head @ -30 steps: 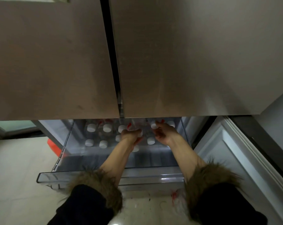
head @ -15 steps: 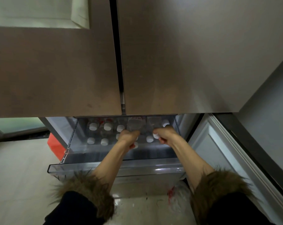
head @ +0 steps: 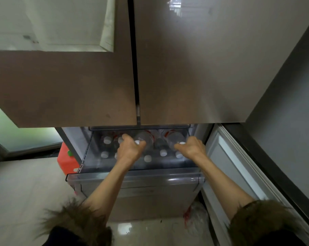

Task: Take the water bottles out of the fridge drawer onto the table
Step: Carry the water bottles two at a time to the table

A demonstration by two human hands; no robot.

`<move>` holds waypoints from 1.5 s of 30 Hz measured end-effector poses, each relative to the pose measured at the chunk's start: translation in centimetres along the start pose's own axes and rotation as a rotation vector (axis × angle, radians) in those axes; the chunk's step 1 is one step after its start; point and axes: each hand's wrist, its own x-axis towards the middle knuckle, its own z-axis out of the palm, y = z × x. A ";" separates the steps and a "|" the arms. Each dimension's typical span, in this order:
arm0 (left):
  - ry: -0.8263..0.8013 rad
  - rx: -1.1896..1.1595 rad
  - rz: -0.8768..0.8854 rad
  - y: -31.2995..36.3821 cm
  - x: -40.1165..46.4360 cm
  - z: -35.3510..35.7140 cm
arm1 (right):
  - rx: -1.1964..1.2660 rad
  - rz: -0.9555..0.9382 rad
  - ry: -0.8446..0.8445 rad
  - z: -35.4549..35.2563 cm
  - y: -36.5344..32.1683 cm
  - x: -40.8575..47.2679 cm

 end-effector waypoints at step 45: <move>0.652 0.024 0.491 -17.1 -25.1 -22.7 | 0.188 -1.111 0.080 5.8 -13.1 -27.3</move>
